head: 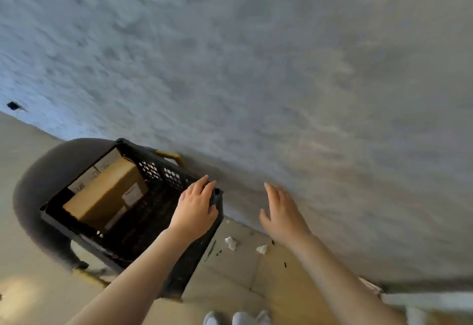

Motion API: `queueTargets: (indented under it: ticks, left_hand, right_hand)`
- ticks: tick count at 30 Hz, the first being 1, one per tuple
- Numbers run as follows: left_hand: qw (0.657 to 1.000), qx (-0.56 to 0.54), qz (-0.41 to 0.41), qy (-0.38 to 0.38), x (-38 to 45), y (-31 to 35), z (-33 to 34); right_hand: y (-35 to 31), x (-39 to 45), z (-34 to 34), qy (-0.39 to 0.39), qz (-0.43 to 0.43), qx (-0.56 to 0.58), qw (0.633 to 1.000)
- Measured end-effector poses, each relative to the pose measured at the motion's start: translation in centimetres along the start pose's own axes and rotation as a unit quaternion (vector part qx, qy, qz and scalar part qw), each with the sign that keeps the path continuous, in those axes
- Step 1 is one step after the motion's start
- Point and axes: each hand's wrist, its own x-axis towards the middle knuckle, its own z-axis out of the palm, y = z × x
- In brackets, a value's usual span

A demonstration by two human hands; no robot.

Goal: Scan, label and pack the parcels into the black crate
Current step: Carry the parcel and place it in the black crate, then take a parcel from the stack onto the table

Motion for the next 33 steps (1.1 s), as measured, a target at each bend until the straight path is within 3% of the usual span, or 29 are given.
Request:
queueTargets:
  ticks: [6,15,20,28,33]
  left_hand:
    - [0.983,0.017,0.178,-0.038,-0.8,15.2,1.9]
    - [0.914,-0.029,0.401,-0.053,-9.0,42.1,7.8]
    - [0.868,-0.065,0.488,-0.065,-15.2,56.3,10.3]
    - [0.766,-0.113,0.621,-0.122,-23.8,75.9,14.5]
    - [0.73,-0.102,0.662,-0.138,-28.1,86.3,18.7]
  right_hand:
    - [10.3,-13.3,-4.7,0.106,0.141,0.047,0.983]
    - [23.6,-37.2,-12.2,0.246,0.296,0.053,0.922]
    - [29.3,-49.6,-16.0,0.301,0.346,0.043,0.888]
    - [37.8,-65.5,-18.3,0.37,0.47,0.027,0.801]
    - [43.8,-73.3,-19.5,0.381,0.525,0.02,0.761]
